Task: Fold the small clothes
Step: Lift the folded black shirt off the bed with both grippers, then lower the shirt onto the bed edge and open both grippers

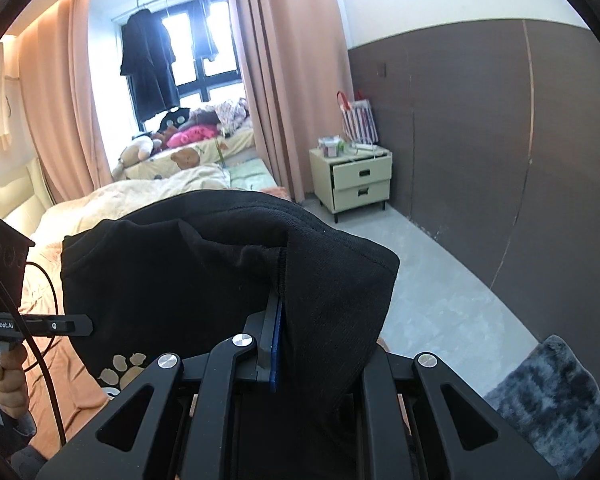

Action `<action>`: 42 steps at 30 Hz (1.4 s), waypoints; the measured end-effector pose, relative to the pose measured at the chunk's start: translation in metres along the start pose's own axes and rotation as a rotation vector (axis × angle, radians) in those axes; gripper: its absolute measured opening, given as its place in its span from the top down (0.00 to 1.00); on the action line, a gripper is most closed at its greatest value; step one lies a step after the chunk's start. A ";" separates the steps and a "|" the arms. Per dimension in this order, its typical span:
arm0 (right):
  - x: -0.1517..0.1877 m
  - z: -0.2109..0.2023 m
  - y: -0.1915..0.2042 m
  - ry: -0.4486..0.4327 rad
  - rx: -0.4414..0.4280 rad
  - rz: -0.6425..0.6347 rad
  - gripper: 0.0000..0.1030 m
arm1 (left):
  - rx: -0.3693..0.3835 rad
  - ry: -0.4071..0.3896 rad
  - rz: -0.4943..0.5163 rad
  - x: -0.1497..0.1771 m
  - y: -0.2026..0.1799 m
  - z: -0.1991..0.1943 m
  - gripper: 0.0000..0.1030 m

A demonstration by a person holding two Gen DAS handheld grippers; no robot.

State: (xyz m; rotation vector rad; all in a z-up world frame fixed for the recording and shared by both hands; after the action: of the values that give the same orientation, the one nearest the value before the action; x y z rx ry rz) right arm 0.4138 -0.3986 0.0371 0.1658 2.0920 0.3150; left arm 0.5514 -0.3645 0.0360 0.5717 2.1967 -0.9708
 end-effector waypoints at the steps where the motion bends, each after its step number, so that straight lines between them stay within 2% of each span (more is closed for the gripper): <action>1: 0.001 0.013 0.008 0.010 0.003 -0.002 0.90 | -0.004 0.004 -0.008 -0.003 0.013 0.005 0.95; 9: 0.012 0.114 0.071 0.101 0.026 -0.033 0.90 | -0.025 0.013 -0.063 -0.006 0.091 0.036 0.95; 14: 0.024 0.181 0.099 0.147 0.052 -0.040 0.90 | -0.077 0.025 -0.088 0.000 0.135 0.058 0.94; 16: 0.028 0.209 0.097 0.170 0.084 -0.019 0.87 | -0.167 0.055 -0.104 0.009 0.161 0.071 0.93; 17: 0.028 0.222 0.094 0.193 0.113 -0.012 0.81 | -0.234 0.088 -0.120 0.016 0.176 0.077 0.88; 18: 0.031 0.243 0.094 0.237 0.161 -0.013 0.71 | -0.271 0.108 -0.131 0.021 0.186 0.081 0.85; 19: 0.030 0.254 0.092 0.262 0.199 -0.012 0.68 | -0.303 0.130 -0.153 0.028 0.198 0.084 0.85; 20: 0.033 0.264 0.095 0.266 0.234 -0.006 0.68 | -0.302 0.137 -0.173 0.032 0.205 0.084 0.85; 22: 0.020 0.264 0.099 0.248 0.242 0.013 0.68 | -0.294 0.130 -0.187 0.035 0.212 0.079 0.85; 25: 0.013 0.253 0.110 0.207 0.217 0.034 0.68 | -0.327 0.121 -0.164 0.030 0.211 0.072 0.85; 27: 0.012 0.252 0.115 0.214 0.200 0.022 0.68 | -0.316 0.113 -0.152 0.026 0.206 0.071 0.85; 29: 0.015 0.261 0.122 0.258 0.206 0.013 0.68 | -0.313 0.109 -0.117 0.022 0.196 0.074 0.85; 32: 0.028 0.297 0.132 0.388 0.207 0.019 0.80 | -0.307 0.137 -0.083 0.019 0.198 0.092 0.85; 35: 0.037 0.331 0.127 0.452 0.290 -0.010 0.81 | -0.321 0.167 -0.070 0.021 0.205 0.112 0.85; 38: 0.028 0.356 0.114 0.433 0.342 -0.002 0.81 | -0.387 0.196 -0.025 0.025 0.213 0.128 0.85; 39: 0.027 0.360 0.111 0.419 0.358 0.001 0.84 | -0.416 0.204 -0.003 0.027 0.215 0.133 0.85; 42: 0.022 0.349 0.099 0.367 0.433 -0.021 0.84 | -0.465 0.200 0.029 0.030 0.215 0.136 0.85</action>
State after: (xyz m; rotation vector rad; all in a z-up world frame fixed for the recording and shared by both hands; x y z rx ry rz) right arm 0.7013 -0.2438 -0.1236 0.3653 2.5028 -0.1388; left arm 0.7165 -0.3301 -0.1577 0.4913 2.4736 -0.3718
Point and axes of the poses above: each gripper's, at about its wrist camera, not at the fingertips, and z roughly the way its jaws point, y to its left, x to its underside, the point moved 6 cm from there along z, roughly the way its jaws point, and after that the axes turned 12 degrees about z, right-handed, at the moved point
